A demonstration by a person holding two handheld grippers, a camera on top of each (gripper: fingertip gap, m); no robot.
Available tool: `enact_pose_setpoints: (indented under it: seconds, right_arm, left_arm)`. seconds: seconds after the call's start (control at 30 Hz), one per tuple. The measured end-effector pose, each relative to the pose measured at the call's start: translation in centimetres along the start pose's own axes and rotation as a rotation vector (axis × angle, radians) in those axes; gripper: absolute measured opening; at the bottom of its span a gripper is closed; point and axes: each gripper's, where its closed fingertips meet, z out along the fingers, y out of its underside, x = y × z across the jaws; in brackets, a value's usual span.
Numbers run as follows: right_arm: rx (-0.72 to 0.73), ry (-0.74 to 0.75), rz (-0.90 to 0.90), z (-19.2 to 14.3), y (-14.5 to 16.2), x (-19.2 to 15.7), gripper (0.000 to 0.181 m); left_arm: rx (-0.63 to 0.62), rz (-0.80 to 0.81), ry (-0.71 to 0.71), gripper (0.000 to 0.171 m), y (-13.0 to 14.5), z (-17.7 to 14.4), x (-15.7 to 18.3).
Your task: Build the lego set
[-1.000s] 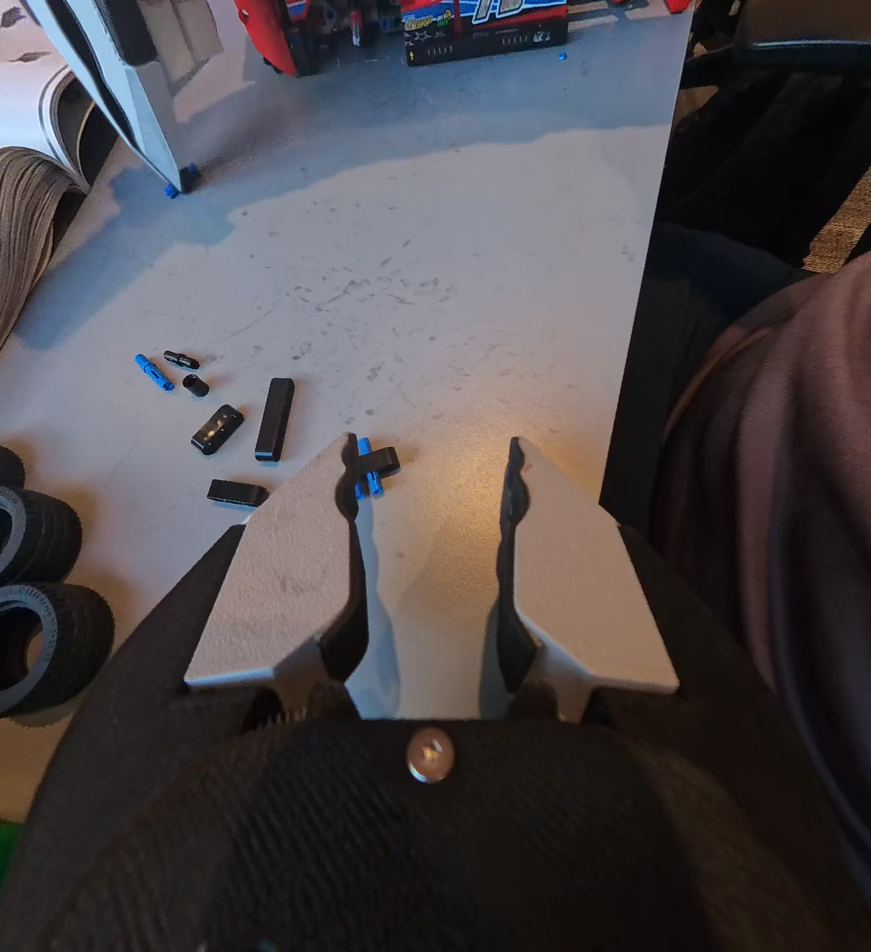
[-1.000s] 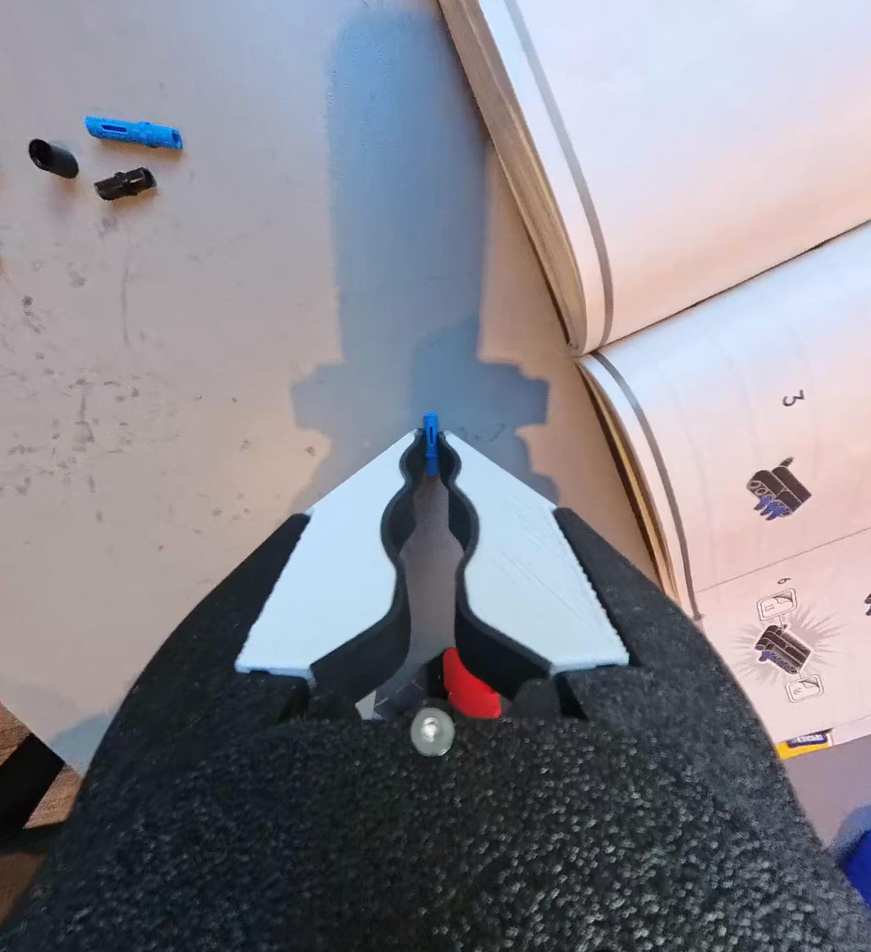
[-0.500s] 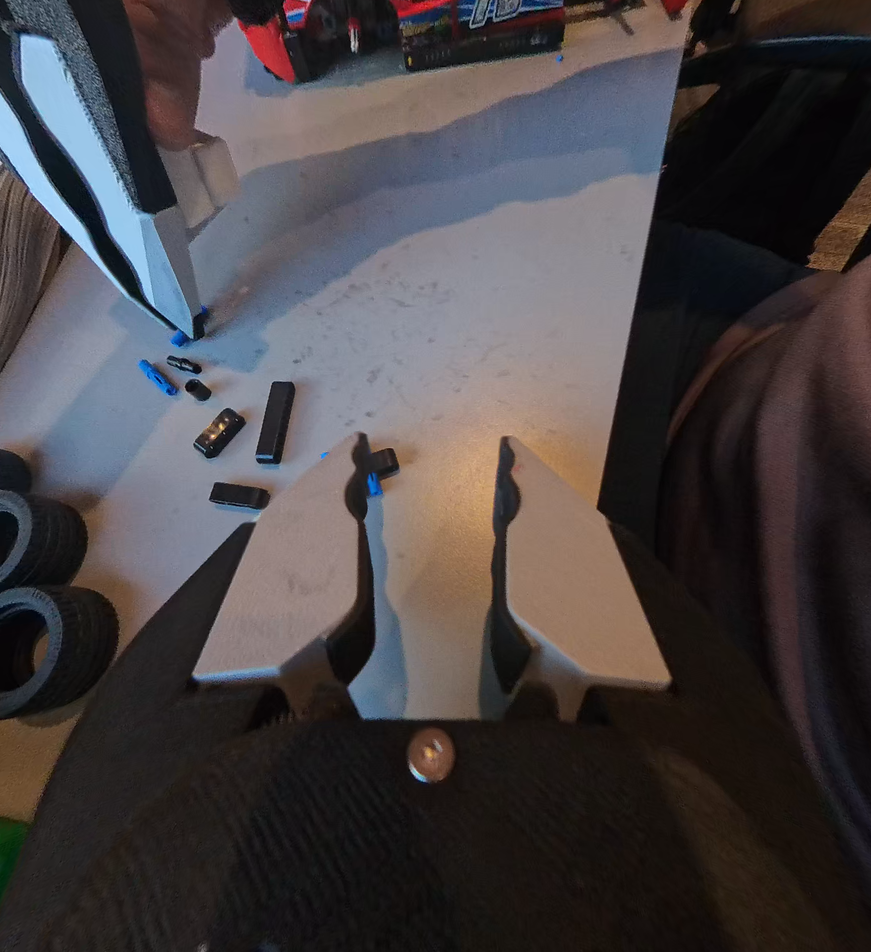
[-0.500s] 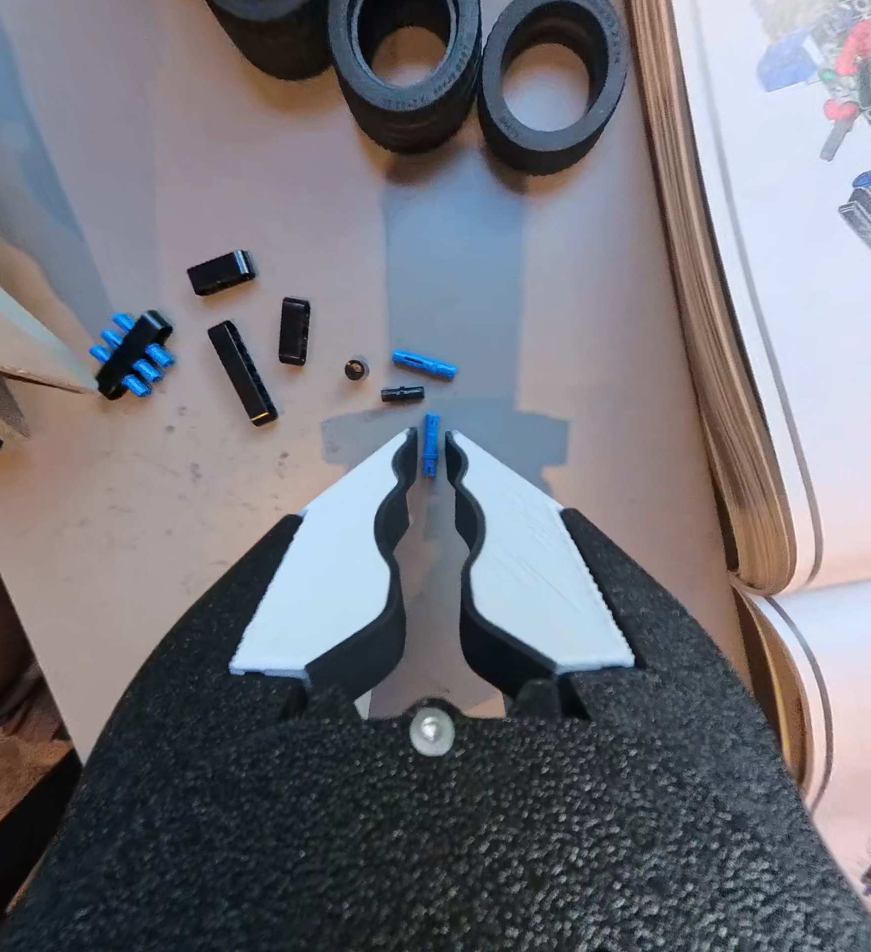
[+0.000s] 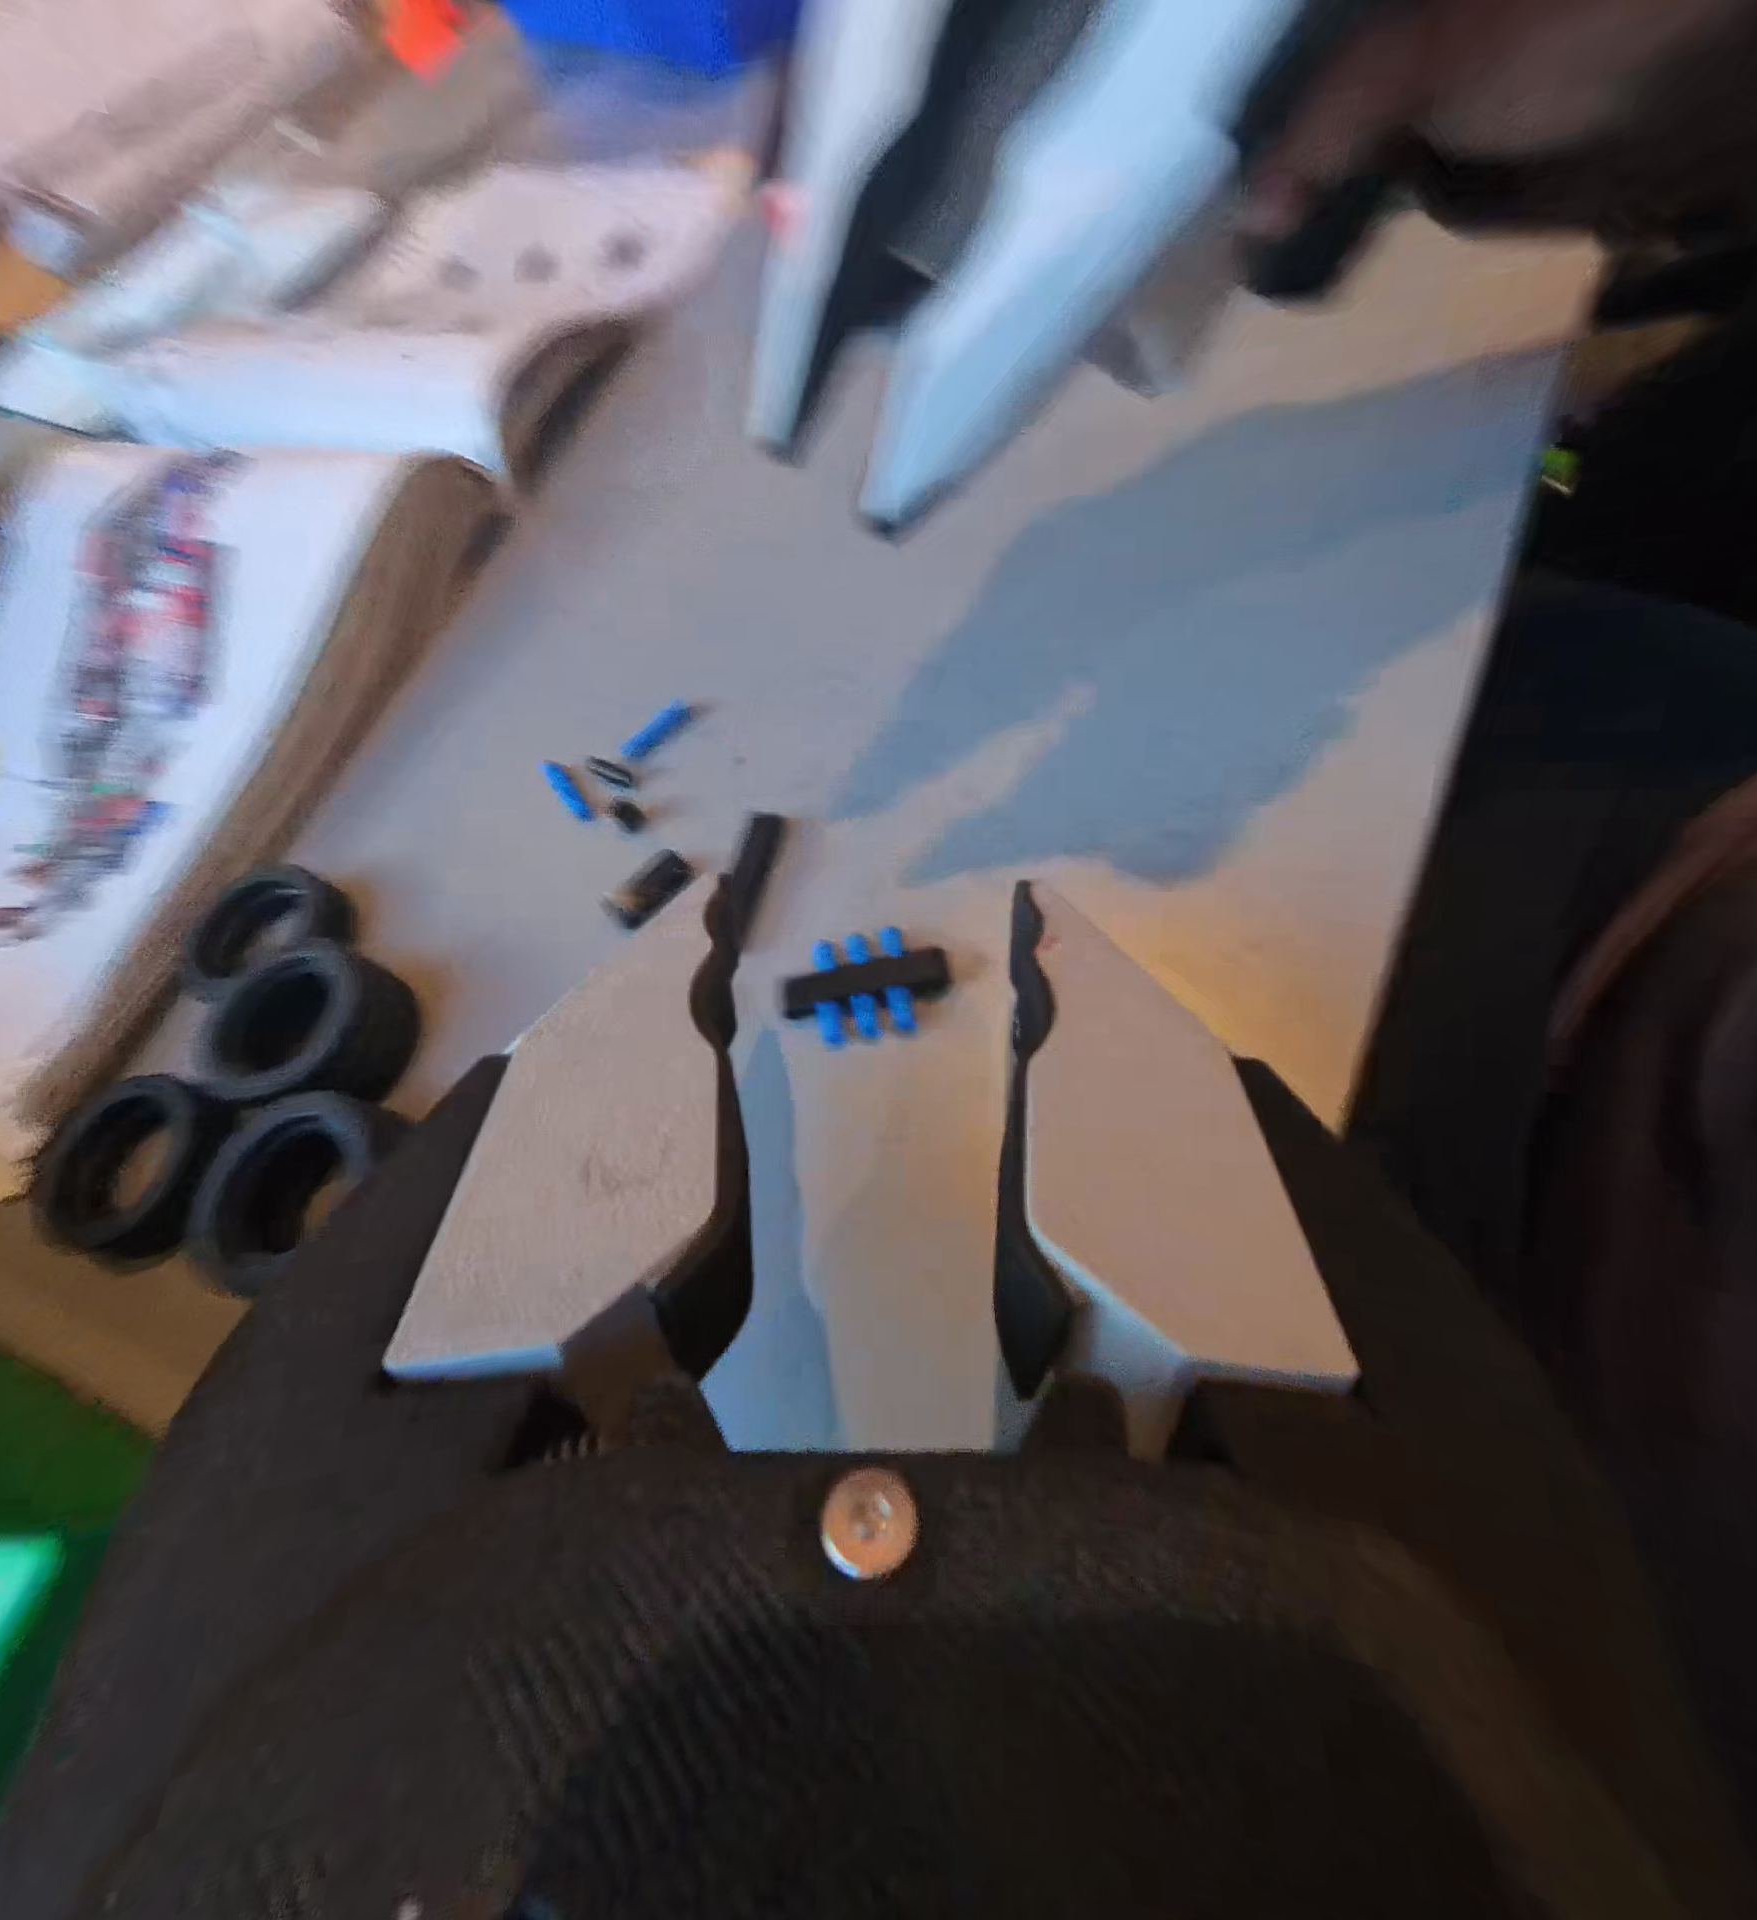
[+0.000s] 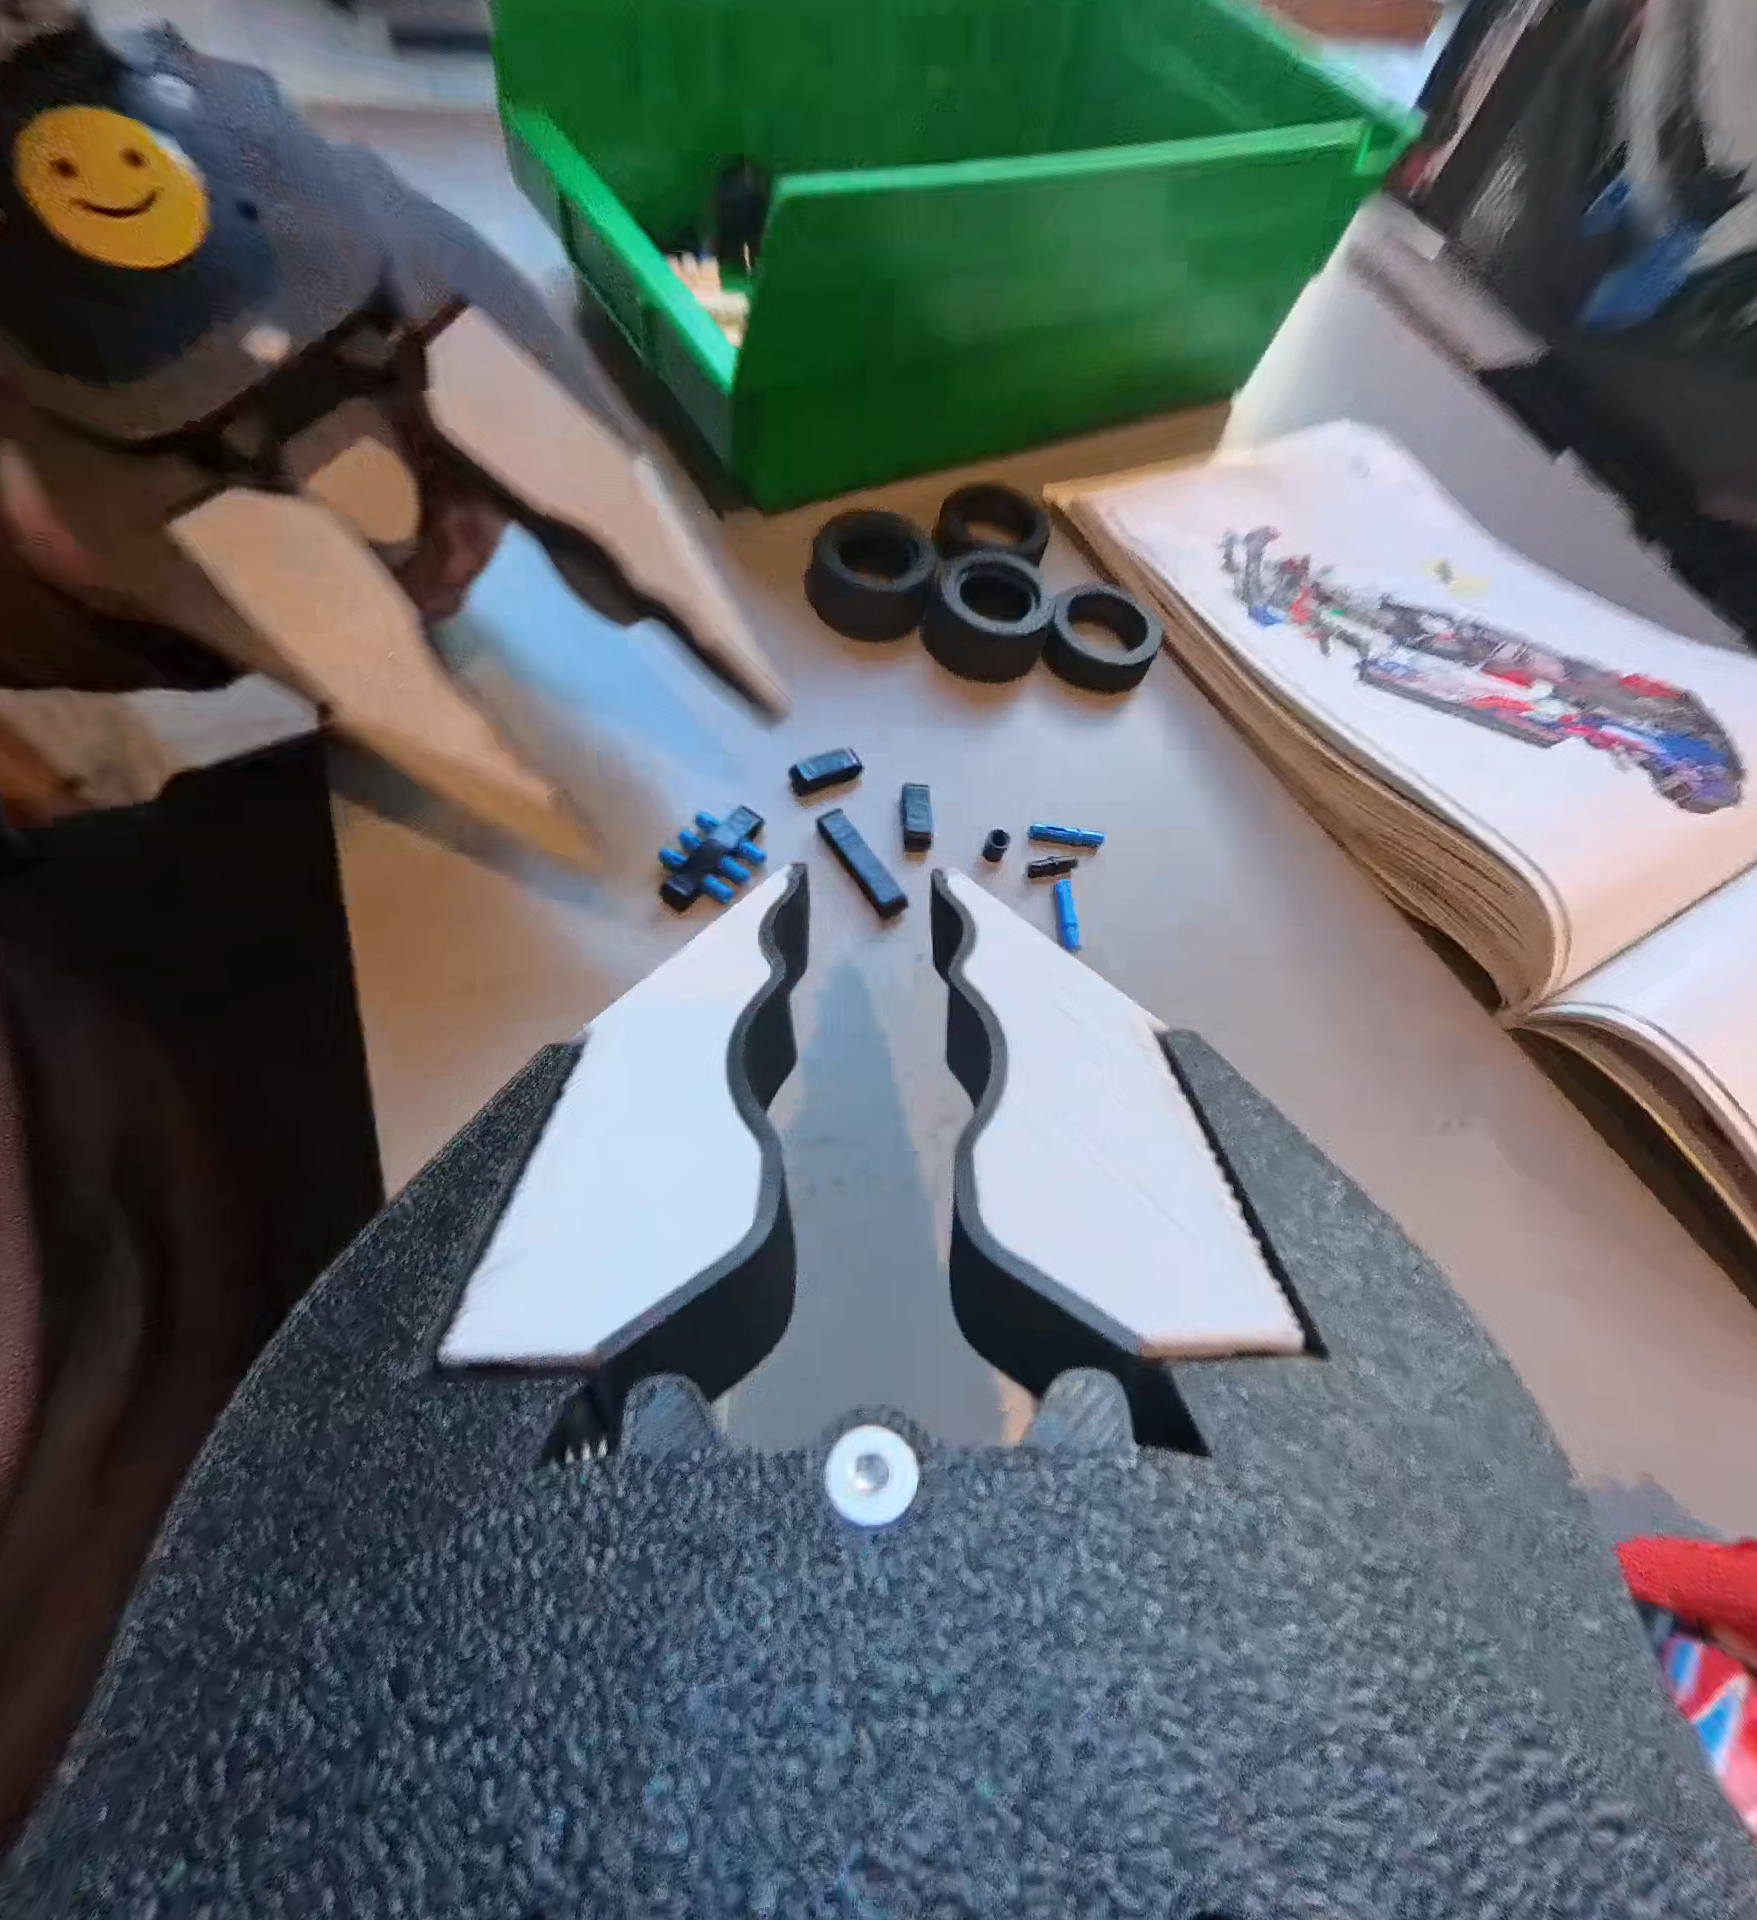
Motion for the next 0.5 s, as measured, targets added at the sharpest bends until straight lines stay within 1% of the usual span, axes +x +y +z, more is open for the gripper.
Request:
enact_pose_setpoints:
  seconds: [0.03,0.1,0.13,0.2,0.23,0.37,0.43,0.47,0.5]
  right_arm:
    - [0.051,0.020,-0.013,-0.6,0.2,-0.8,0.024]
    - [0.099,0.063,-0.038,-1.4,1.1,-1.8,0.023]
    - [0.104,0.068,-0.049,-1.7,1.6,-2.2,0.022]
    - [0.095,0.021,-0.041,-1.8,2.2,-3.1,0.021]
    - [0.094,-0.003,-0.029,-1.8,2.4,-3.4,0.020]
    - [0.131,-0.084,0.023,-1.6,2.5,-4.5,0.011]
    - [0.130,-0.085,0.003,-1.5,2.5,-4.6,0.017]
    - [0.132,-0.089,-0.001,-1.5,2.6,-4.6,0.017]
    - [0.131,-0.099,0.004,-1.5,2.6,-4.6,0.018]
  left_arm:
    - [0.053,0.007,-0.077,0.052,-0.7,-0.4,-1.0]
    - [0.153,0.022,-0.159,0.050,-1.9,-1.3,-2.1]
    - [0.195,0.025,-0.188,0.050,-2.4,-1.7,-2.5]
    - [0.251,0.009,-0.213,0.047,-2.9,-2.4,-2.9]
    - [0.256,-0.023,-0.215,0.046,-2.9,-2.5,-3.3]
    - [0.239,-0.218,-0.125,0.048,-2.2,-2.2,-4.6]
    - [0.226,-0.258,-0.079,0.046,-2.0,-2.0,-4.5]
    - [0.223,-0.256,-0.066,0.042,-2.0,-1.9,-4.4]
    - [0.226,-0.237,-0.055,0.034,-2.2,-1.9,-4.1]
